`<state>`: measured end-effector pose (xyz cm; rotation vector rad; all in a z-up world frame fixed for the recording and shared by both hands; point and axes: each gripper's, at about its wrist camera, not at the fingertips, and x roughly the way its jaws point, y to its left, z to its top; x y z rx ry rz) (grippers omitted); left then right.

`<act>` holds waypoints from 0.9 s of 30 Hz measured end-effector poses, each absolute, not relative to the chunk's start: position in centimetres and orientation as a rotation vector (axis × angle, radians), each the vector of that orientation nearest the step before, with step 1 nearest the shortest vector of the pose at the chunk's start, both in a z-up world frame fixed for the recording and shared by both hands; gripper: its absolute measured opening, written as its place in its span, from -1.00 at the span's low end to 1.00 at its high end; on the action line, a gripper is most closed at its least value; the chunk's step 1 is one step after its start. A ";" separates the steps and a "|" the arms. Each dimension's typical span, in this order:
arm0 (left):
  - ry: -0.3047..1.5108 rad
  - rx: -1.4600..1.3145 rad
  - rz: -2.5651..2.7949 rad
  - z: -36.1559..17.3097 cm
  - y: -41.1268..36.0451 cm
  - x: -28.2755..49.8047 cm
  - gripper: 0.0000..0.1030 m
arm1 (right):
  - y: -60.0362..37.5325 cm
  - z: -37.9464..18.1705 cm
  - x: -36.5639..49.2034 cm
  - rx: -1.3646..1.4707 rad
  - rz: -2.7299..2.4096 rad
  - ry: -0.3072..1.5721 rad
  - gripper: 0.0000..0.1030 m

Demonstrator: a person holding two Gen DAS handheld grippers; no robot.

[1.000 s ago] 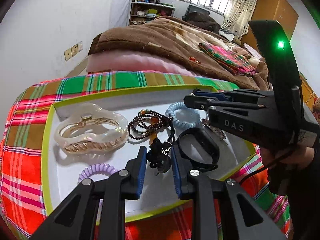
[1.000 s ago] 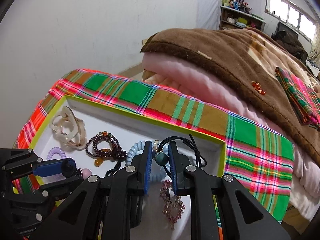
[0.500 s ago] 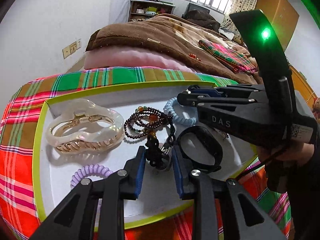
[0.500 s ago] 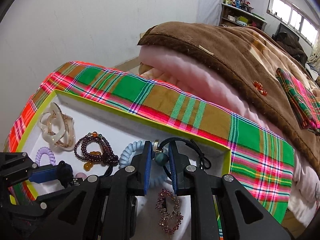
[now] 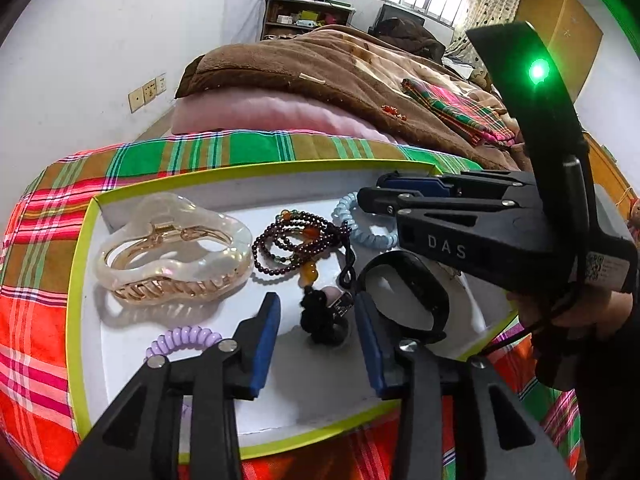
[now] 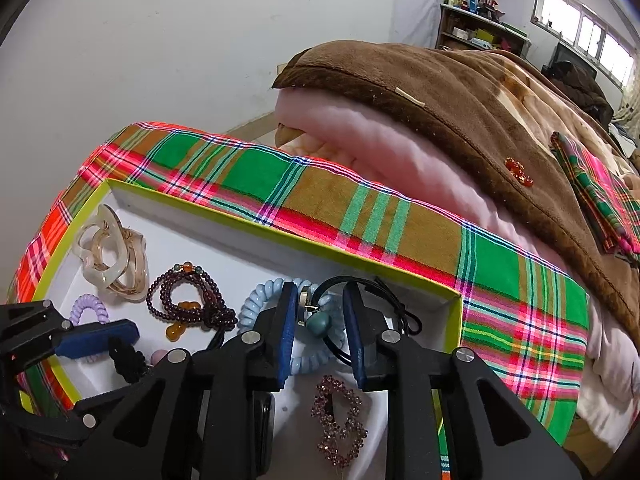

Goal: Organize jewelry

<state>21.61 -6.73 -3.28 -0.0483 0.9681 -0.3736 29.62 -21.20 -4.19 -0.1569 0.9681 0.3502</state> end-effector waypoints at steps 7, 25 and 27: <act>0.962 -0.047 -0.373 -3.0 -6.8 21.3 -0.07 | -21.5 -3.9 29.5 -0.144 0.344 0.969 -0.35; 0.891 -0.037 -0.305 -0.1 -6.0 17.9 0.02 | -23.0 -0.1 23.6 -0.075 0.320 0.845 -0.34; 0.874 -0.021 -0.263 0.3 -5.8 17.2 0.03 | -23.0 0.5 22.2 -0.069 0.306 0.820 -0.34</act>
